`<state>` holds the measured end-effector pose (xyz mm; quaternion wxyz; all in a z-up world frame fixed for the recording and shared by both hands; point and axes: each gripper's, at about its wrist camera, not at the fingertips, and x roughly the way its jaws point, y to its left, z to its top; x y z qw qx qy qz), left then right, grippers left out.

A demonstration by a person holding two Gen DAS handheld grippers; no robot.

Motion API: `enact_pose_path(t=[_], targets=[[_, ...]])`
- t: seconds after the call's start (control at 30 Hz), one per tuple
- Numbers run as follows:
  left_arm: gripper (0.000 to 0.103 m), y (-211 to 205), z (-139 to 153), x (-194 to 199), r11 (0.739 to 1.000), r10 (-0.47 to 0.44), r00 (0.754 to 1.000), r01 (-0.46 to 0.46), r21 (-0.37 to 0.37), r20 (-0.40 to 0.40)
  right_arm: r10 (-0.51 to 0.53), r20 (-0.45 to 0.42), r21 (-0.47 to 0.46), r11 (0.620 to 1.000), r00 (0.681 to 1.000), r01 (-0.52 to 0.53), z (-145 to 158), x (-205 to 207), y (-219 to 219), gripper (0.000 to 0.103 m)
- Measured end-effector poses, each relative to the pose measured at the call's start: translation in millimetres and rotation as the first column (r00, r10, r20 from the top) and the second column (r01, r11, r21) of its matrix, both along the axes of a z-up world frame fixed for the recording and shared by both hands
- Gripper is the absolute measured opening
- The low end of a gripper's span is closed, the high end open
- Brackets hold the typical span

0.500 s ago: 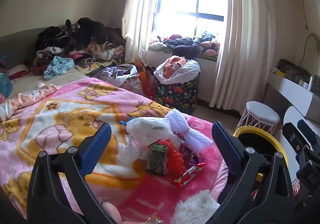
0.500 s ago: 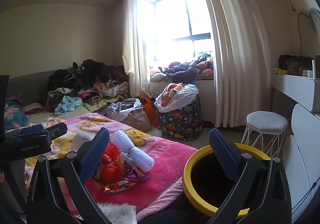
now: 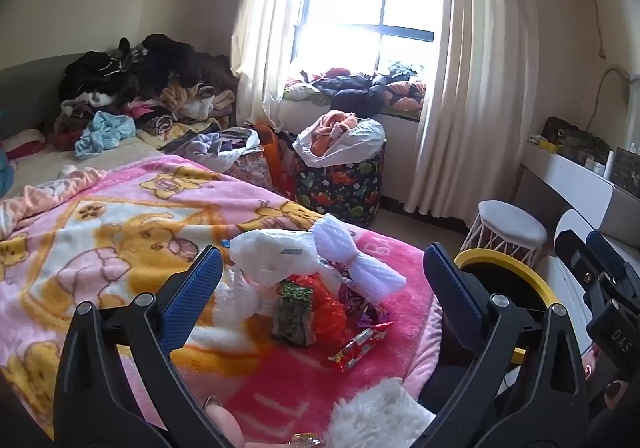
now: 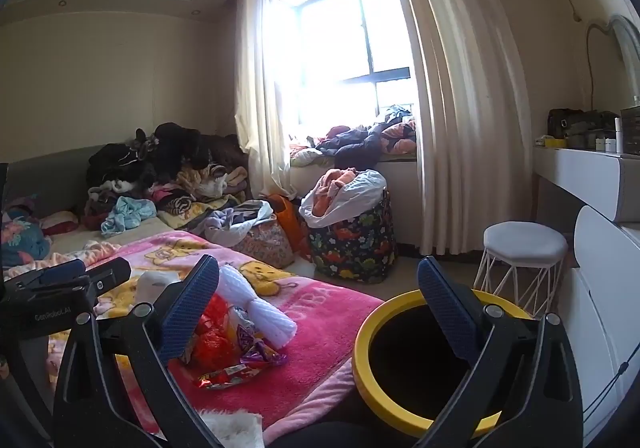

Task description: Collect trash

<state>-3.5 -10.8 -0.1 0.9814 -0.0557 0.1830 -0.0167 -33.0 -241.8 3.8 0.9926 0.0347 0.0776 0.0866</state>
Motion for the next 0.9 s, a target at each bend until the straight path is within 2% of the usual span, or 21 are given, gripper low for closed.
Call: enact_pose_path(t=[0.9], targets=[[0.092, -4, -1, 1, 1.000, 0.001, 1.000, -0.001, 0.002, -0.002, -0.004, -0.016, 0.016, 1.000, 1.000, 0.005, 1, 8, -6, 0.097]])
